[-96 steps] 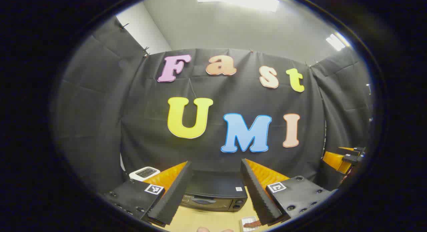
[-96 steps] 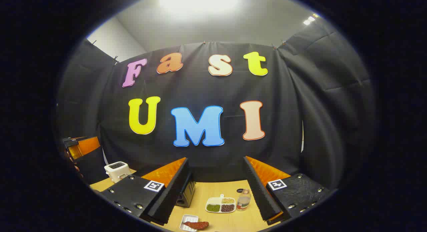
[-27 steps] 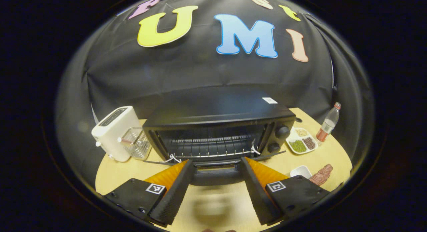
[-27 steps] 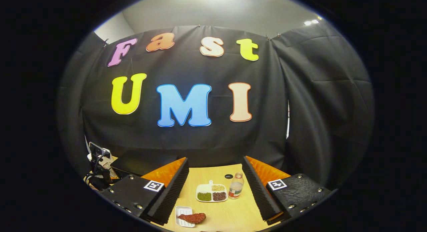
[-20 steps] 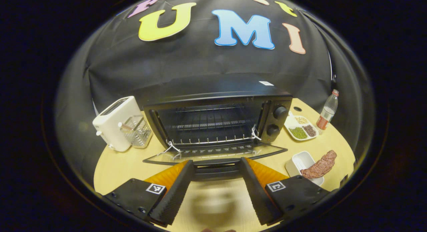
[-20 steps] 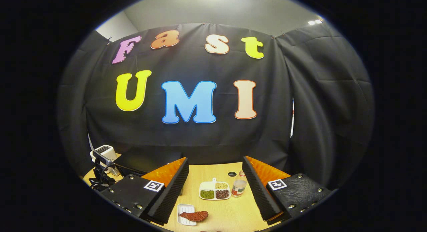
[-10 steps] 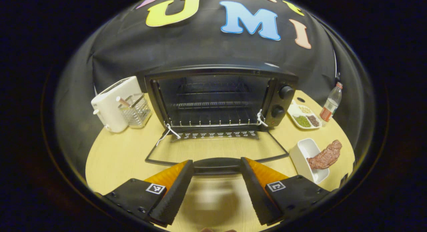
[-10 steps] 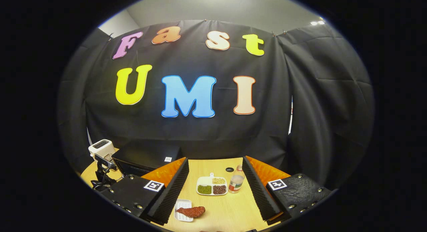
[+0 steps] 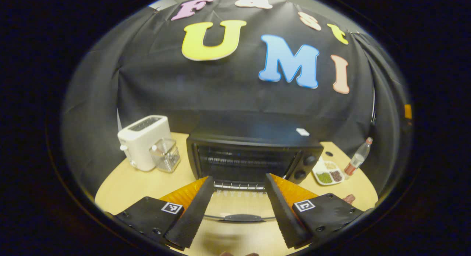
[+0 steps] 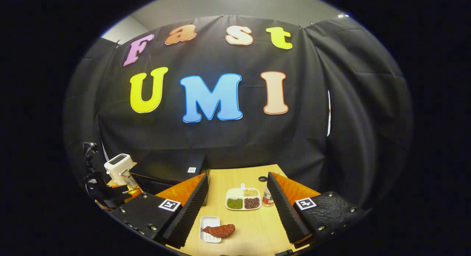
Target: Open the electric oven with the left hand, put the food in, and close the electric oven.
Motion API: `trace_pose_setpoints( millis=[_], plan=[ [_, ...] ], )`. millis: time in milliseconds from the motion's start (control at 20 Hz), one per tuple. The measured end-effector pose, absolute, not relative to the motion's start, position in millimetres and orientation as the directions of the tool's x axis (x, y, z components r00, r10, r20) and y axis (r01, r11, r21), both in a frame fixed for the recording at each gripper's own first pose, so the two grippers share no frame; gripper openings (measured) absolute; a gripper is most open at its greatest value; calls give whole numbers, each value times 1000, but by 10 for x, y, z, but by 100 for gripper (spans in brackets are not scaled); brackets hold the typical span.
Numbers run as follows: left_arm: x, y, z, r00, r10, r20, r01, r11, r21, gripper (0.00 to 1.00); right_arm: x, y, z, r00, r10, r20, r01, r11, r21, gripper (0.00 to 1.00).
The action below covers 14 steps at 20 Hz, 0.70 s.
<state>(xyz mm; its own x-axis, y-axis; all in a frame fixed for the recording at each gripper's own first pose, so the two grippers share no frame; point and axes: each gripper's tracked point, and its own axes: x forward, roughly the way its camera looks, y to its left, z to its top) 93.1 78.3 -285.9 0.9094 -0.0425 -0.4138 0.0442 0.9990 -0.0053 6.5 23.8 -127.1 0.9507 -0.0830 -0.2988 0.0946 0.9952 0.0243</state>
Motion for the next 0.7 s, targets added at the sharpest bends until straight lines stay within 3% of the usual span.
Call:
trace_pose_setpoints(
  millis=[50,150,400,700],
  plan=[
    [949,757,-2635,924,-48,-380,51,999,-1,89,94,238,-1350,946,-70,-315,89,995,49,97],
    [965,690,-2161,951,-61,-302,67,998,9,99,125,182,-1556,934,-58,-352,92,992,83,98],
    [835,566,-1181,985,-84,-150,89,996,28,99,154,16,-2281,873,-9,-488,100,982,162,98],
    [633,599,-626,998,-40,-52,44,997,66,99,30,7,-3365,737,134,-663,135,932,338,99]
  ],
)
